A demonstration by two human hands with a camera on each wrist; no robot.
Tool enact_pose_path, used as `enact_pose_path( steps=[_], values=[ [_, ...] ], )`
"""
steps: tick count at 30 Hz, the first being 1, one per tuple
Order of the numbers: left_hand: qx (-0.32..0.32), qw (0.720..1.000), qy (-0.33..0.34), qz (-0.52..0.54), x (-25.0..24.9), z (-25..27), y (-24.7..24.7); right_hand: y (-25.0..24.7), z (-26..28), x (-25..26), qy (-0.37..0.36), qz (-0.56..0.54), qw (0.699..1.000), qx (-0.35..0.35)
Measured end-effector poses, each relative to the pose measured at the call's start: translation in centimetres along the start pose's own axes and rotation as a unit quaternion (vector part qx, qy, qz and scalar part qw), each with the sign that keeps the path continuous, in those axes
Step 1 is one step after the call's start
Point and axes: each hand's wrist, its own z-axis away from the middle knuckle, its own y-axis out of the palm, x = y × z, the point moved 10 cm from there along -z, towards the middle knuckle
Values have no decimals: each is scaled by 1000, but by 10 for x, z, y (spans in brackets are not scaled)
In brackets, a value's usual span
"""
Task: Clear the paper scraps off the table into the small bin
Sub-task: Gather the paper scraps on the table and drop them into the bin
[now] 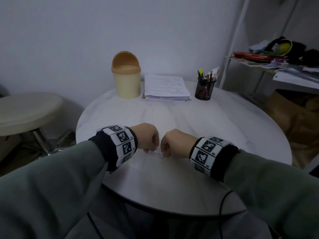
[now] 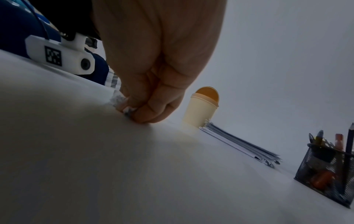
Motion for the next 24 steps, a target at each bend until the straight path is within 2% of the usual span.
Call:
enact_pose_path(
  steps=[9, 13, 18, 24],
  values=[
    [12, 993, -56, -104, -10, 1, 4, 0, 3, -4, 26, -17, 999, -16],
    [15, 996, -47, -75, -4, 5, 2, -4, 7, -5, 22, -13, 999, -21],
    [-63, 997, -22, -38, 3, 15, -26, -26, 16, -30, 57, -35, 996, -51],
    [-27, 999, 14, -28, -18, 18, -7, -32, 24, -48, 86, -61, 992, -65]
  ],
)
